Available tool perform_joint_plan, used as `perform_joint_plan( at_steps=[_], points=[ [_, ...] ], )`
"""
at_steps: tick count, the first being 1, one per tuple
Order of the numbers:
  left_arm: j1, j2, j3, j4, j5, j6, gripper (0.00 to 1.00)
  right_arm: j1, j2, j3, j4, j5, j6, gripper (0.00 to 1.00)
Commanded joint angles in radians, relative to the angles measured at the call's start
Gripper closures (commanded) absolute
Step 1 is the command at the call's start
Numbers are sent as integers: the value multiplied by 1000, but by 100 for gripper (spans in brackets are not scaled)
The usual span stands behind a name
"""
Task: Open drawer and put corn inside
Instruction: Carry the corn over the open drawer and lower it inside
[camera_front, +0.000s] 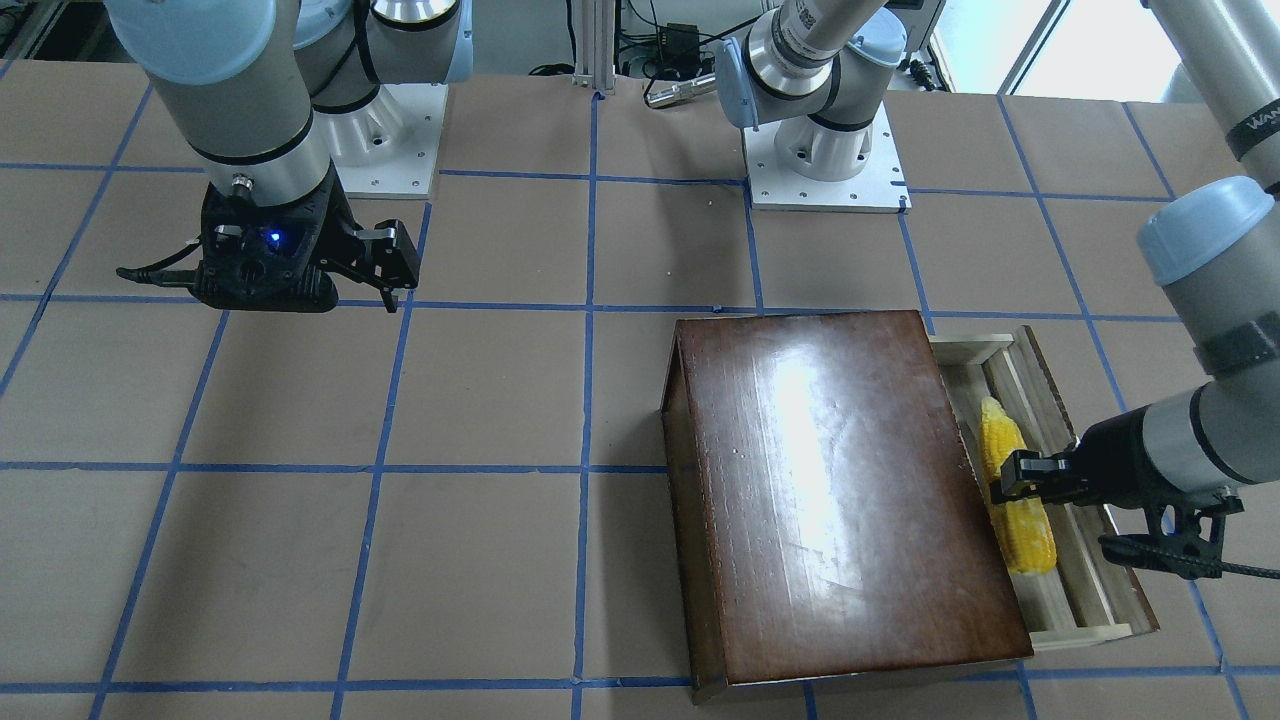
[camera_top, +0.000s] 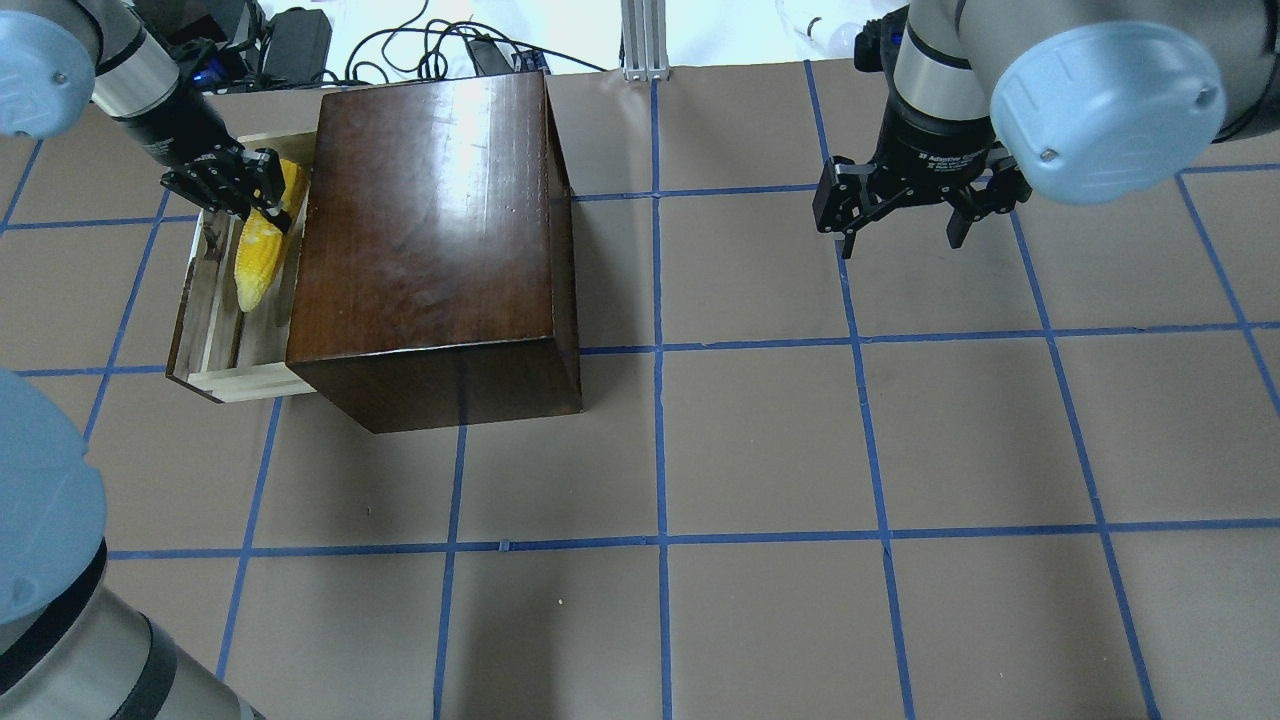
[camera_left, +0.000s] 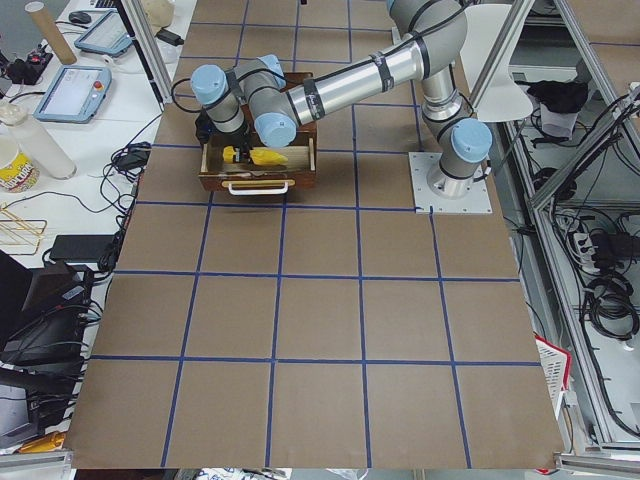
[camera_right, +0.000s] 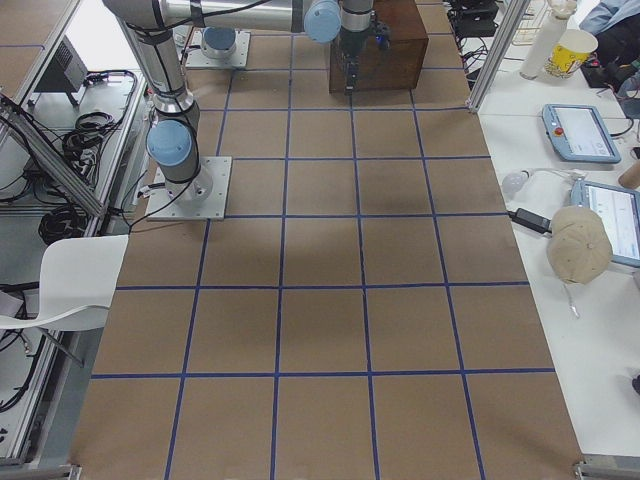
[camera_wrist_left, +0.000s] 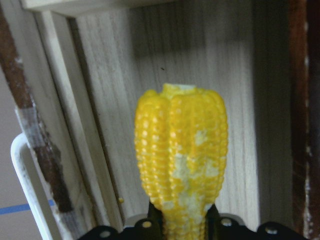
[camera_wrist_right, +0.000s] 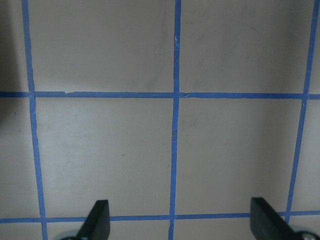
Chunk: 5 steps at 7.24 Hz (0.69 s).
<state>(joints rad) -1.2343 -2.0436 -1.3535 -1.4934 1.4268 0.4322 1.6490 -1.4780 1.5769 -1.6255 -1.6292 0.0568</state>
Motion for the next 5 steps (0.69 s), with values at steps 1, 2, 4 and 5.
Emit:
perform_joint_plan(
  at_steps=[1,2,4,5],
  points=[
    [4,-4,-21,48,-42,-3,92,0,1,0,1,0,0,0],
    [4,-3,-23,47,-39,-3,37,0,-1,0,1,0,0,0],
    [4,19,-12,32,-25,-6,0,0,1,0,1,-1,0,0],
    [-4,31,-9,25,3,-7,0,0,1,0,1,0,0,0]
  ],
)
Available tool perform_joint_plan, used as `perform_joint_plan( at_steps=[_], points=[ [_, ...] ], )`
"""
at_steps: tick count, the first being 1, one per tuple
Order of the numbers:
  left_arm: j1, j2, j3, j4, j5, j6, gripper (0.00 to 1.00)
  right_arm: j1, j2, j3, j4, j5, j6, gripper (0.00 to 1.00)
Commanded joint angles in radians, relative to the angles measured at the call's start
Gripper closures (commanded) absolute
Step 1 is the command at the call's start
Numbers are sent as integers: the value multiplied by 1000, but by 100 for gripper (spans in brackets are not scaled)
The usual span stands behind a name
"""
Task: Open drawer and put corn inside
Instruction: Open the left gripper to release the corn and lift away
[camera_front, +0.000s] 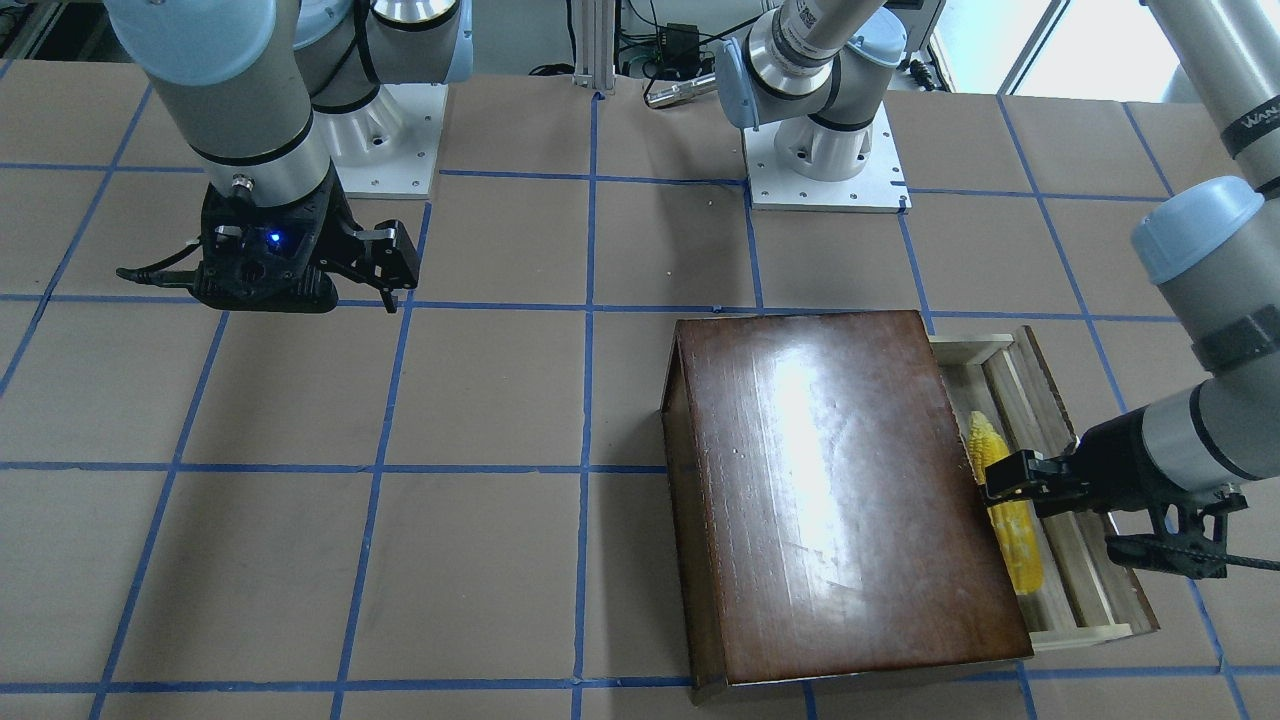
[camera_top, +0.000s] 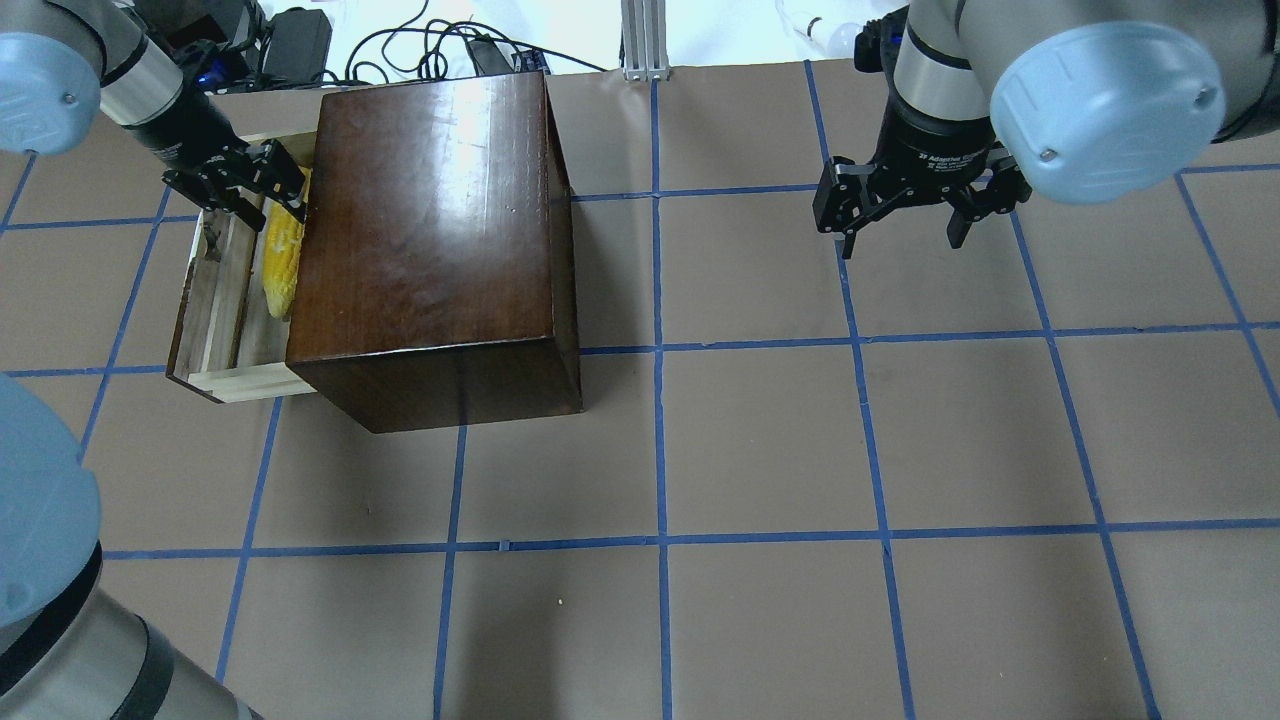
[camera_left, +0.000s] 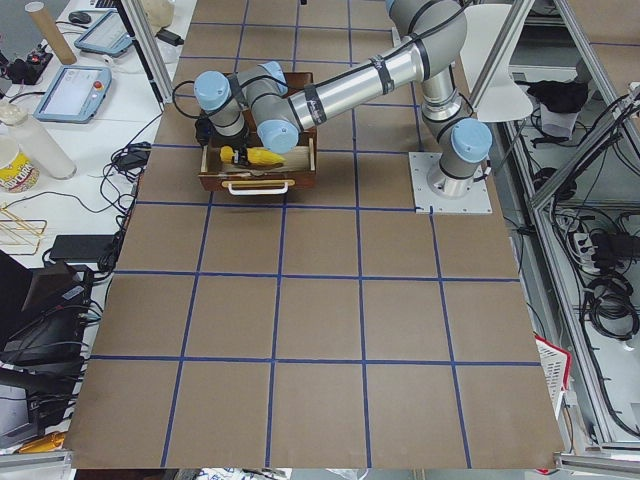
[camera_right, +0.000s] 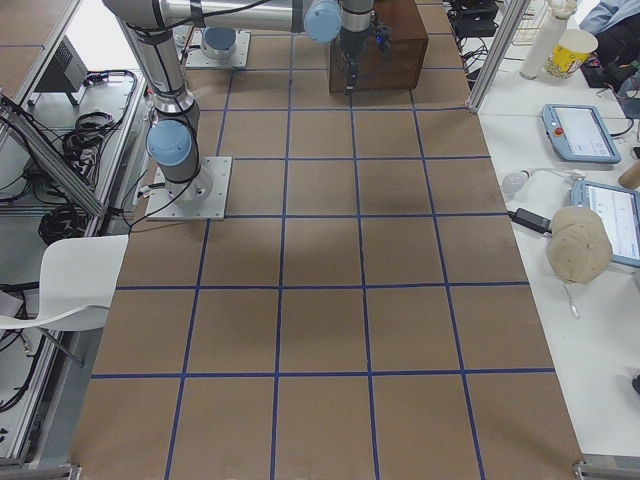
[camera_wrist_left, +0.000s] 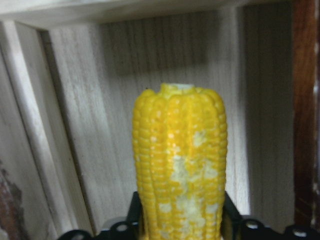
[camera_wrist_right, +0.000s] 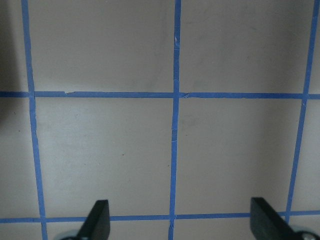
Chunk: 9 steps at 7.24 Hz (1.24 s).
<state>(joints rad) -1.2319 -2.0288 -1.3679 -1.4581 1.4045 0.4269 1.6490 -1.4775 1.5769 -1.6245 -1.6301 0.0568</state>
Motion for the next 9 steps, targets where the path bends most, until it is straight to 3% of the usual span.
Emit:
perform_joint_plan(
  at_steps=[1,2,5,7,8,9],
  points=[
    [-8,34,7,-22,25,-16,0,0,0,0,-1,0,0,0],
    [-14,62,12,-37,25,-40,0,0,0,0,-2,-1,0,0],
    [-26,116,152,-252,37,-102,0,0,0,0,-1,-1,0,0],
    [-44,142,181,-353,51,-105,0,0,0,0,0,-1,0,0],
    [-70,162,179,-354,156,-126,0,0,0,0,0,1,0,0],
    [-142,185,171,-352,191,-231,0,0,0,0,0,1,0,0]
  ],
)
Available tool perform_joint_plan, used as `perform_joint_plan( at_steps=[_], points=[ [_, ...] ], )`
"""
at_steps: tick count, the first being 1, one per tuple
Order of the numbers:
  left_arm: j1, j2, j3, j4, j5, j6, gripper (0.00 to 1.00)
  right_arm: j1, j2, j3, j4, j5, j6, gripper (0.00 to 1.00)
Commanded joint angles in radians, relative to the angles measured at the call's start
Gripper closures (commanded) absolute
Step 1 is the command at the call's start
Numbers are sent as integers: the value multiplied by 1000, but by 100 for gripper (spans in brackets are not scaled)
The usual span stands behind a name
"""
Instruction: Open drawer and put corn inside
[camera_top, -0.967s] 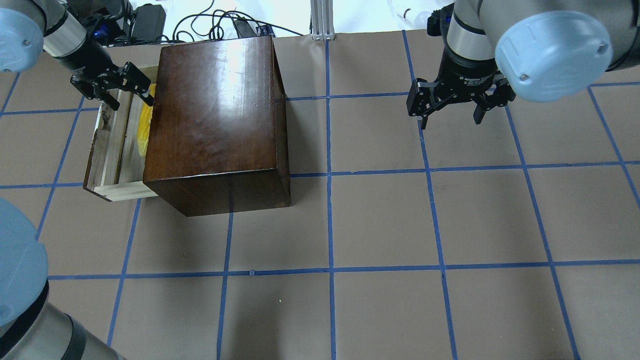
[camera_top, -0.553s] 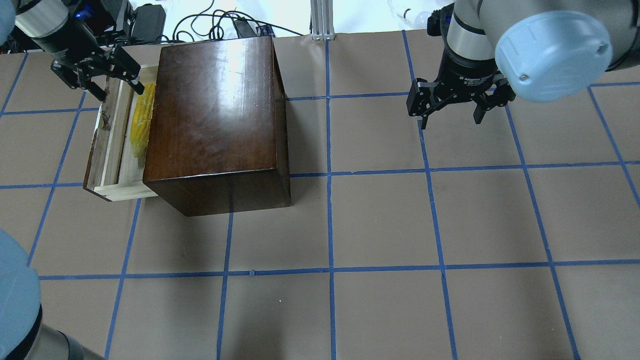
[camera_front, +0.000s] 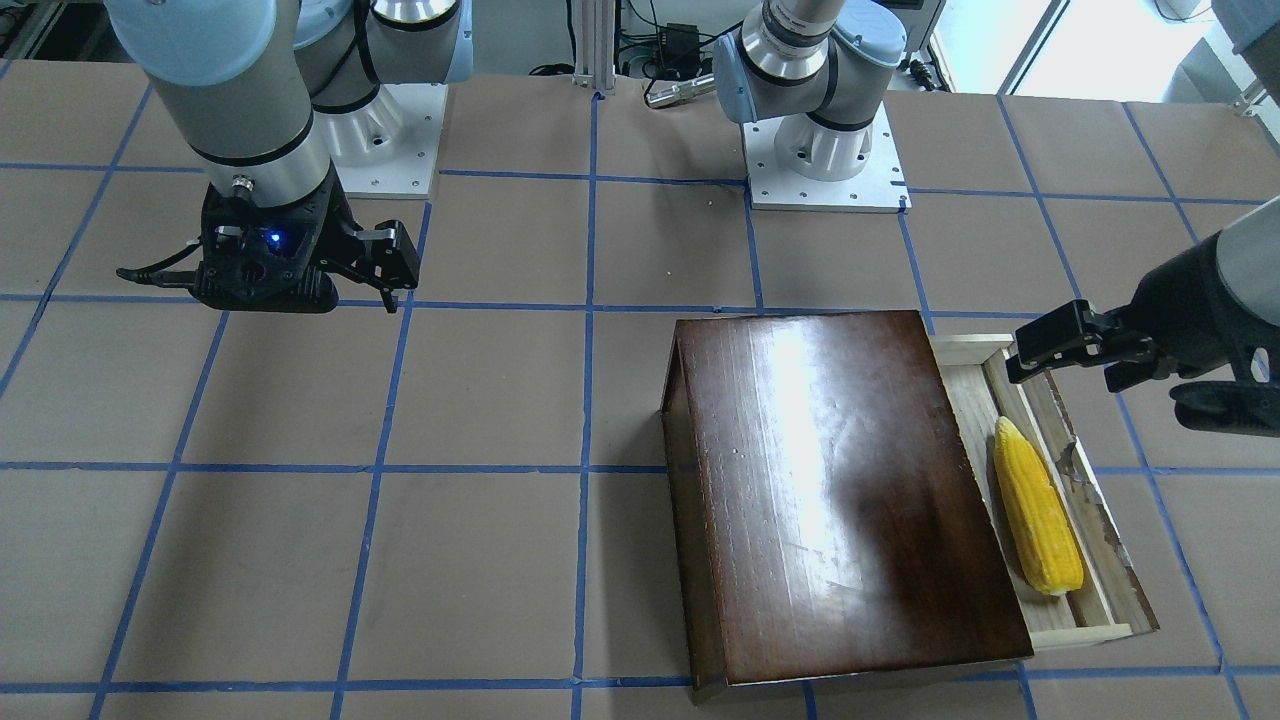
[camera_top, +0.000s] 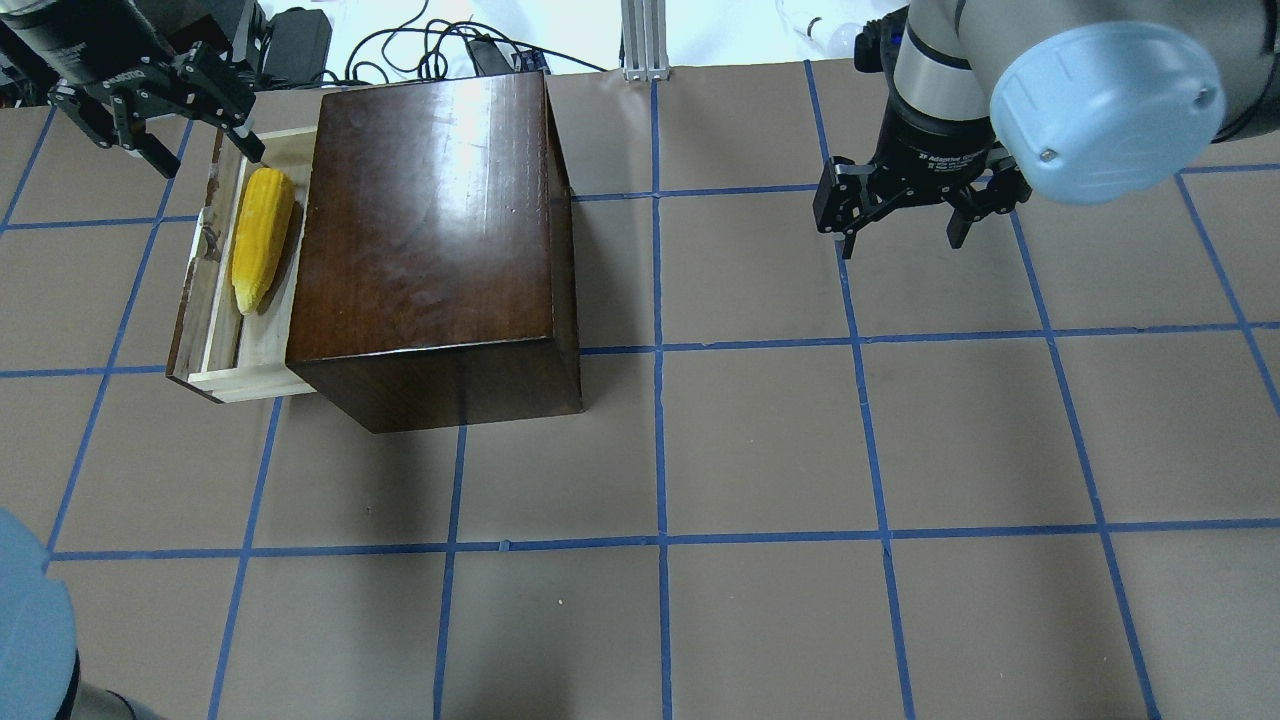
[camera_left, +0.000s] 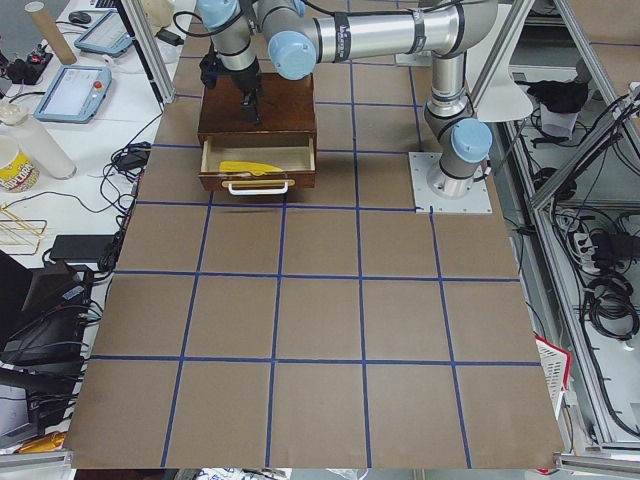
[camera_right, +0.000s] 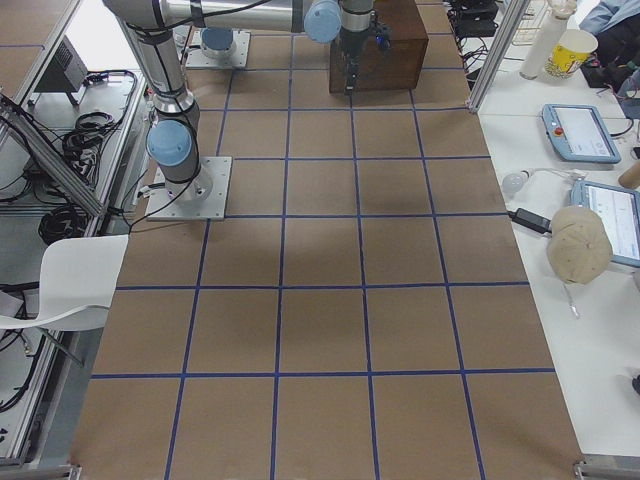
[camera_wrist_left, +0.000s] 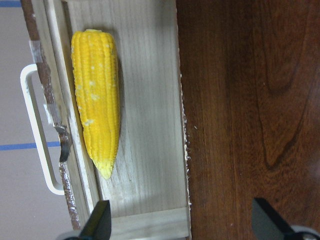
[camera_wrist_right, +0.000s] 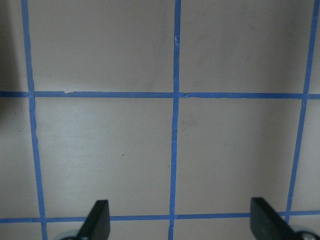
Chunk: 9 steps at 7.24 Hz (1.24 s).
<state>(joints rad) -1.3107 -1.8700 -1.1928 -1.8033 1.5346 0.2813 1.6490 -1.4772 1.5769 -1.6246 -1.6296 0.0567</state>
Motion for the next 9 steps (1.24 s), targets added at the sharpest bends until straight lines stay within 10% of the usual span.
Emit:
perform_joint_plan(
  at_steps=[1,9],
  points=[
    [-132,31,-10,-5,59,-187,0,0,-2,0,0,2,0,0],
    [-272,215,-350,245,56,-320,0,0,0,0,0,1,0,0]
  ],
)
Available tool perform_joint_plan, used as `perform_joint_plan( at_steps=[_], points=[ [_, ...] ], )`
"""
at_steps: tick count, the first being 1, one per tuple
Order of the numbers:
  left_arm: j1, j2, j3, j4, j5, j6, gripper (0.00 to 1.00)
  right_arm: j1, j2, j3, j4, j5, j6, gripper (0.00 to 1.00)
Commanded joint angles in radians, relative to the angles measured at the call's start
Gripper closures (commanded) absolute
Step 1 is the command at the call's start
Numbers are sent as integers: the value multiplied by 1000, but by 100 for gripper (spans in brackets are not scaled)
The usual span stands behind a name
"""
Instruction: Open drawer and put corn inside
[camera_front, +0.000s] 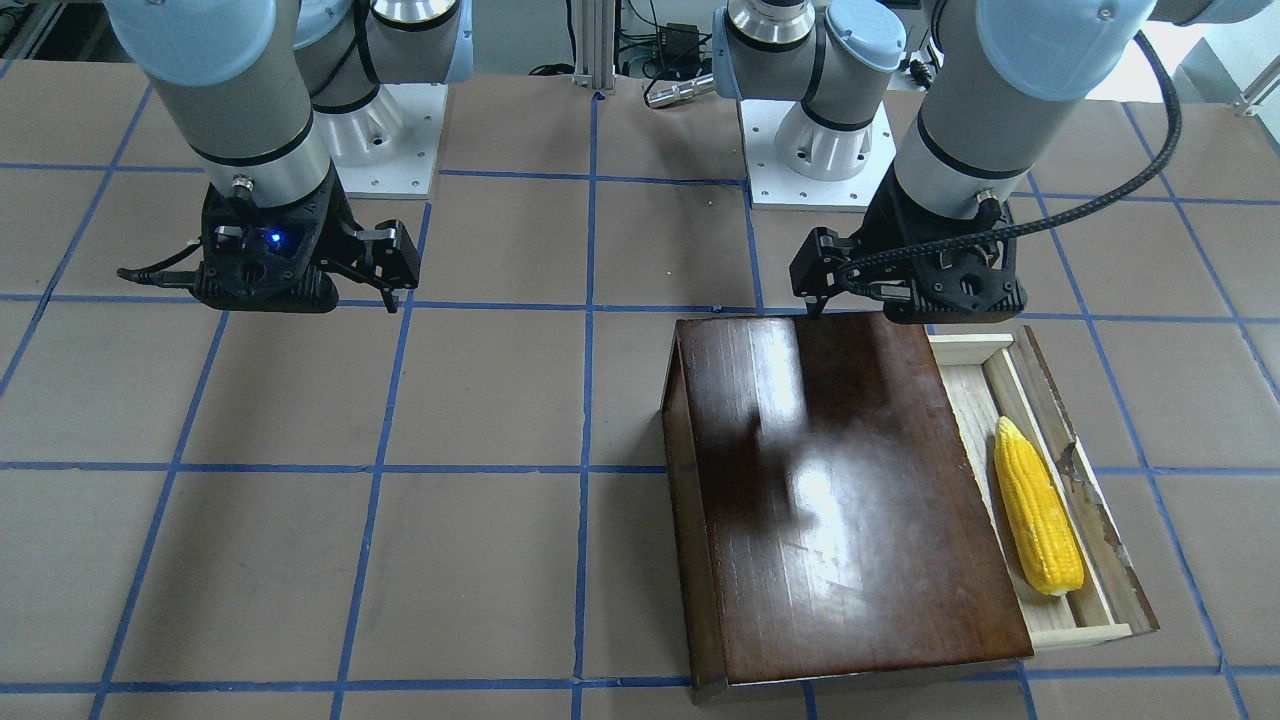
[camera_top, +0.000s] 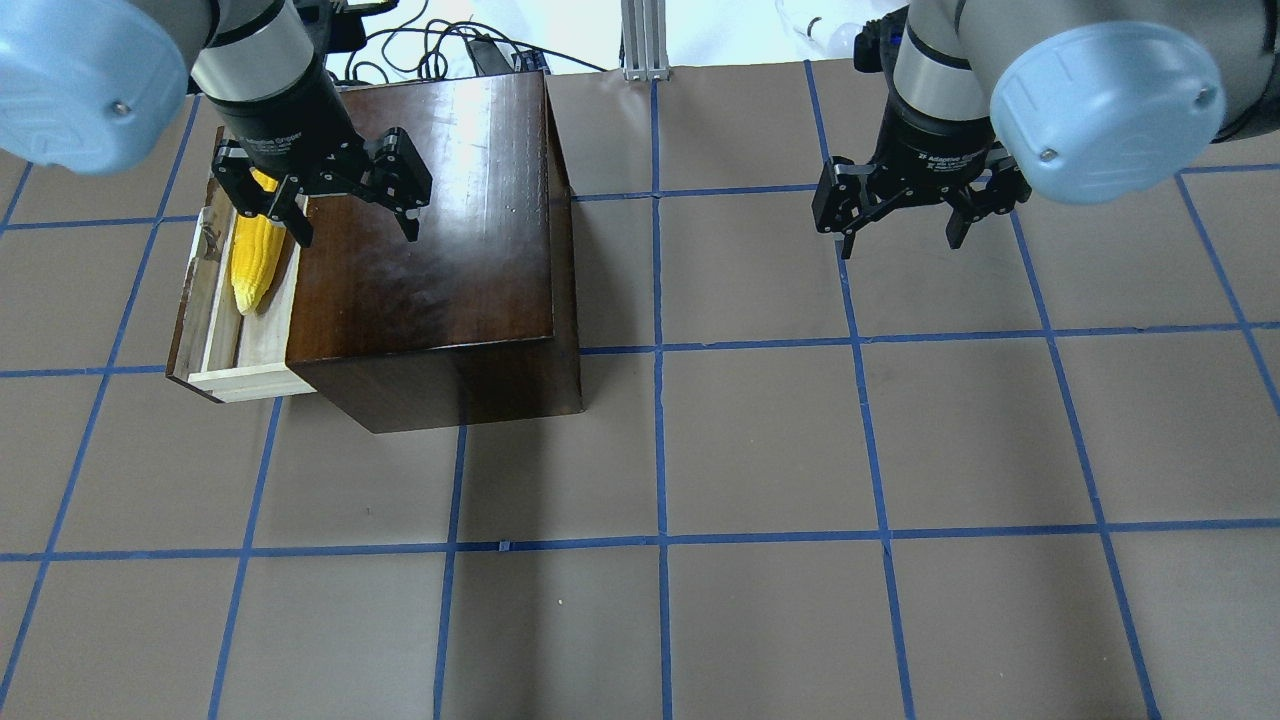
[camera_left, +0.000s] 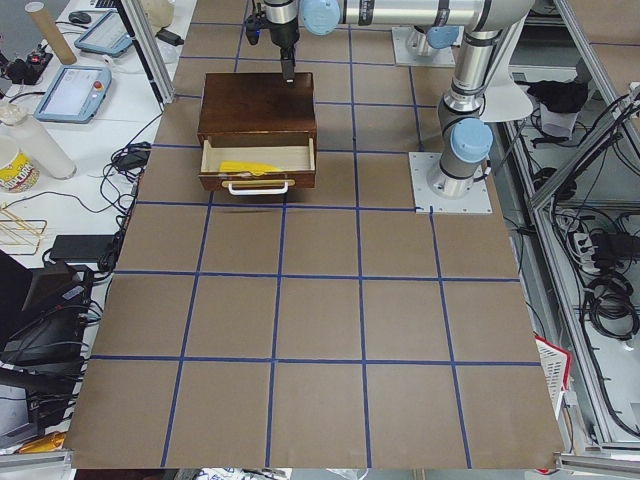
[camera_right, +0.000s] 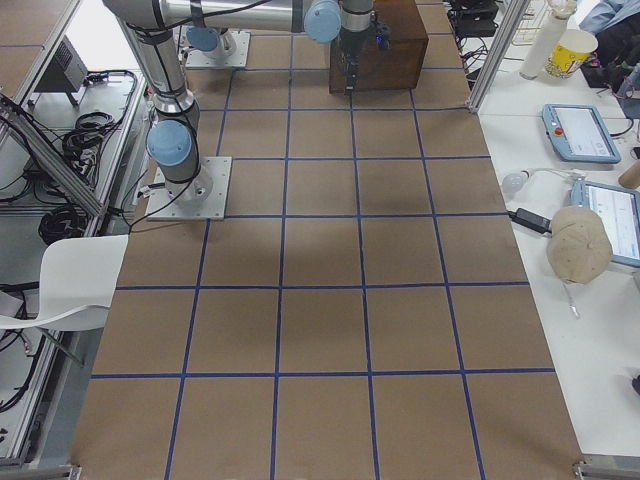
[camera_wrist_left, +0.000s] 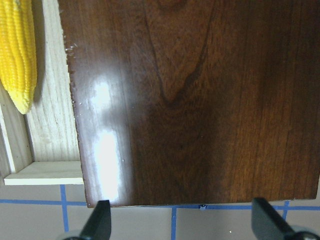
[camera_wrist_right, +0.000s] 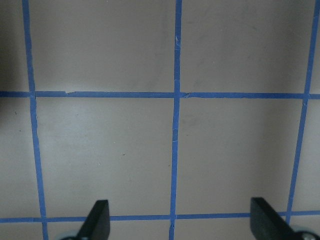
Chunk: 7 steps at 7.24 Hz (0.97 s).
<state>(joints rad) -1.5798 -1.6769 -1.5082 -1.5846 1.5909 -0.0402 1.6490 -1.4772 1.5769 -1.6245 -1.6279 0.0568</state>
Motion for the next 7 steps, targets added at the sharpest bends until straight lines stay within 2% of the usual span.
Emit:
perform_joint_plan(
  at_steps=[1,7],
  points=[
    [0,34,-52,31,-2,11,0,0,0,0,0,-1,0,0],
    [4,43,-64,63,0,13,0,0,0,0,0,-3,0,0]
  ],
)
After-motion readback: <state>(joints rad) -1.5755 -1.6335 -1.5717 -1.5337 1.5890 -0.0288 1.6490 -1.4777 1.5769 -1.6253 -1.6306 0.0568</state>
